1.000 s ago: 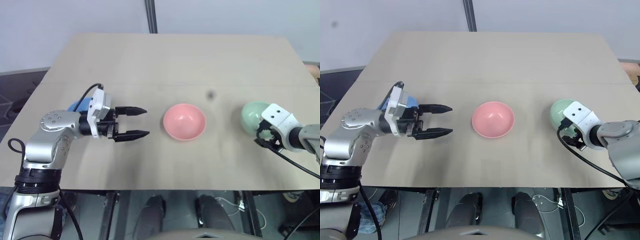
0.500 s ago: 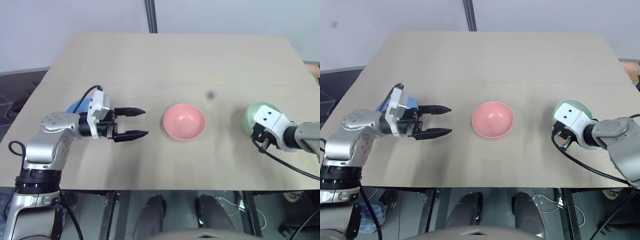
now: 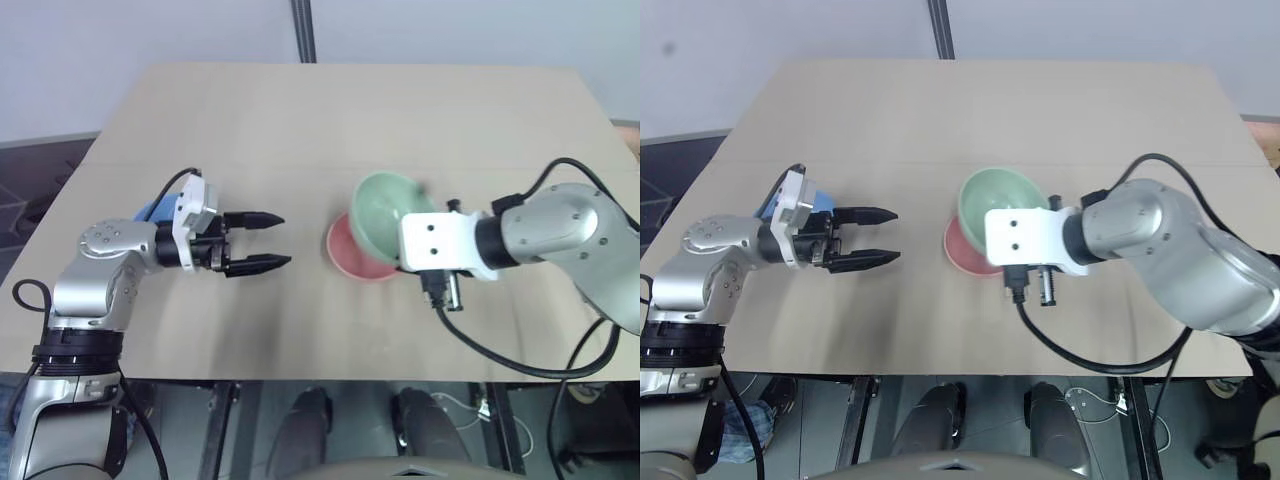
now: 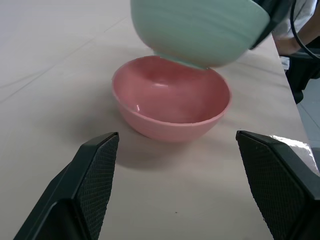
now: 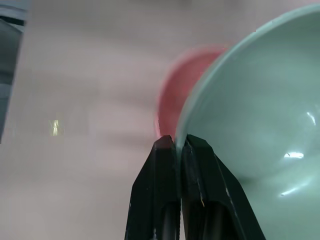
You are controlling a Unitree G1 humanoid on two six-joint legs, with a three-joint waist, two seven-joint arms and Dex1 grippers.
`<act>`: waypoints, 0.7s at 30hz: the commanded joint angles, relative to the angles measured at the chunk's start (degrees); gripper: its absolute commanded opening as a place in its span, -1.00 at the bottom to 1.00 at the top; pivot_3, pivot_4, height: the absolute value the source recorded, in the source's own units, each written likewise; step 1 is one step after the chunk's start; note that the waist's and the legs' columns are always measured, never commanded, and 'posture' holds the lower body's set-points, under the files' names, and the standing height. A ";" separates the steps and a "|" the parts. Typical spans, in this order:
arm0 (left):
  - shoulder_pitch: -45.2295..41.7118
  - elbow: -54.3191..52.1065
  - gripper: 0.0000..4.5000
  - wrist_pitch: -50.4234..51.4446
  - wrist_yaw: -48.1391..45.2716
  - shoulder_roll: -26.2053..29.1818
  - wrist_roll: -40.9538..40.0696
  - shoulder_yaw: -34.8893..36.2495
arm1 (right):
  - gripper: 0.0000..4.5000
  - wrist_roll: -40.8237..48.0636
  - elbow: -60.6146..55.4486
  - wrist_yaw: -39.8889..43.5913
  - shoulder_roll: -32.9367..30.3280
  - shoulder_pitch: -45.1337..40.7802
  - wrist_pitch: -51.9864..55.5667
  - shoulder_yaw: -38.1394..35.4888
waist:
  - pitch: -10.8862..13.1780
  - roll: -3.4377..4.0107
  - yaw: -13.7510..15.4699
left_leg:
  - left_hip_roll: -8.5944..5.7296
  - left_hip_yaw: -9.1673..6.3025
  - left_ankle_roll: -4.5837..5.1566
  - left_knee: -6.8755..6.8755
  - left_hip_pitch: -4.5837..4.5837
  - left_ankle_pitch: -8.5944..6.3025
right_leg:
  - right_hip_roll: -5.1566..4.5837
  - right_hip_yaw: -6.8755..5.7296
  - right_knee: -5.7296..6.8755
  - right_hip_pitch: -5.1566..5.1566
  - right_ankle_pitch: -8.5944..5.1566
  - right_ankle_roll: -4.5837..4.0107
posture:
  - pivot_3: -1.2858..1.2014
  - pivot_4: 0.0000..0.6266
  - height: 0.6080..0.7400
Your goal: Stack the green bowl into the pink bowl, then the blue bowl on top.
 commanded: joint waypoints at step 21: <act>3.27 -3.84 0.76 0.51 8.43 -0.58 -0.26 3.37 | -0.13 10.89 9.96 -2.83 6.01 5.90 10.39 -35.62 | -0.02 -0.02 -0.06 | -0.03 -0.08 0.02 0.24 -0.68 0.02 | 0.04 -0.03 0.33 -0.73 0.02 -0.01 | 0.03 -0.52 1.00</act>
